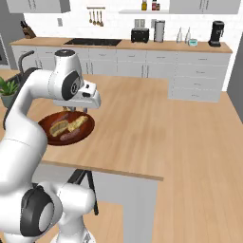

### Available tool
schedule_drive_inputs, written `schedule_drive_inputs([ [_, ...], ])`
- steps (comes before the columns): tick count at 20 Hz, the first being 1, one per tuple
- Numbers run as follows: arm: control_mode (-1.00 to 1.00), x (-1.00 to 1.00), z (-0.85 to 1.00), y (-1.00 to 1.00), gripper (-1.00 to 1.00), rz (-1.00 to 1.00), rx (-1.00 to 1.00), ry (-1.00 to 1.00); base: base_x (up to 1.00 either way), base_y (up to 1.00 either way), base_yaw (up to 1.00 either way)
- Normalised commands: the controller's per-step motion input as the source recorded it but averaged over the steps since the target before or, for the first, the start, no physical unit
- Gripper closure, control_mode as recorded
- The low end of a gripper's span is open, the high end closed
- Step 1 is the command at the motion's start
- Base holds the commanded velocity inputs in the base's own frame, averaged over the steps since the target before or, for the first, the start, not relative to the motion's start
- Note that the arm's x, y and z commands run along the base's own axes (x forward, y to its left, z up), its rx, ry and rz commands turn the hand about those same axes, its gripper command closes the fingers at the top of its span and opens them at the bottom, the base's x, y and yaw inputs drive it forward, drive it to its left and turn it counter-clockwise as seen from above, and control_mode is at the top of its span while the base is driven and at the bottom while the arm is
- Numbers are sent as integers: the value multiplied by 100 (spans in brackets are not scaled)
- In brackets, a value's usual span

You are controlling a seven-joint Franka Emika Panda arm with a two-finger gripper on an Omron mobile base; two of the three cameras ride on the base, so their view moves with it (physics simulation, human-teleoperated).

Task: Place one bun and one sausage from the bowl on each plate.

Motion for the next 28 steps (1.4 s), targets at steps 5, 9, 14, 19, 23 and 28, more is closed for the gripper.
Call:
schedule_drive_inputs([
  [5, 100, 0, 0, 0, -100, 0, 0, 0, -14, 8, 0],
  [9, 100, 0, 0, 0, -100, 0, 0, 0, -42, 87, 0],
  [14, 100, 0, 0, 0, -100, 0, 0, 0, -15, 100, 0],
  [19, 100, 0, 0, 0, -100, 0, 0, 0, 0, 98, 0],
  [23, 100, 0, 0, 0, -100, 0, 0, 0, 1, 88, 0],
  [28, 100, 0, 0, 0, -100, 0, 0, 0, 41, 52, 0],
])
